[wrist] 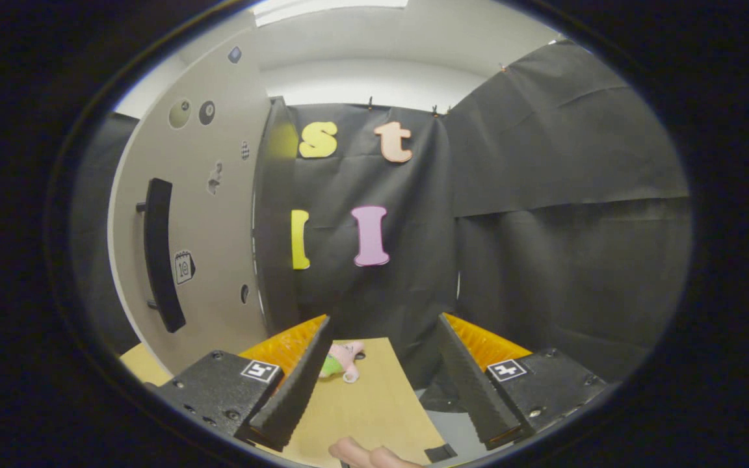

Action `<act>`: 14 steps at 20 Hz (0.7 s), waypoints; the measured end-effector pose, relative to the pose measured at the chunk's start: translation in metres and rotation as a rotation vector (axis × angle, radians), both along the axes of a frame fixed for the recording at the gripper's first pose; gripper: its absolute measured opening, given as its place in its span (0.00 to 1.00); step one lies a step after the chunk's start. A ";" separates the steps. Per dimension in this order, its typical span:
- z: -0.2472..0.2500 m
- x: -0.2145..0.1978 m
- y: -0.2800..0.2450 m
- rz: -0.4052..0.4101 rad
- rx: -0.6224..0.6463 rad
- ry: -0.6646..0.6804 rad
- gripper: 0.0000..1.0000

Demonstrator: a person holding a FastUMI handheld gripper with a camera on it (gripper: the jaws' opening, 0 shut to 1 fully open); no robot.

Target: Open the shoe cabinet door, grab the shoes and put them into the shoe cabinet, then close the shoe cabinet door.

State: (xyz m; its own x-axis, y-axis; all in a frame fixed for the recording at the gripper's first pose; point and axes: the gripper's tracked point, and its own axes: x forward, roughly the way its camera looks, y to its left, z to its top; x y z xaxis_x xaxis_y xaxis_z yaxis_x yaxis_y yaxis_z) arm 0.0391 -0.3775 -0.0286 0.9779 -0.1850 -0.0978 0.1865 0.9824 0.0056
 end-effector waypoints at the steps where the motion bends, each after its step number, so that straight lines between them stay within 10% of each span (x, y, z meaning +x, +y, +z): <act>1: 0.005 0.007 0.010 0.024 0.004 -0.007 1.00; 8: 0.012 0.020 0.101 0.196 0.063 0.012 1.00; 14: 0.016 0.009 0.136 0.120 -0.015 0.016 0.93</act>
State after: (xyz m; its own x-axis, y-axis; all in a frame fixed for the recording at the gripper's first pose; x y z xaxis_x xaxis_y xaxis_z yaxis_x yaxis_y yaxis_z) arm 0.0481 -0.2416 -0.0127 0.9914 -0.0685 -0.1114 0.0676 0.9976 -0.0116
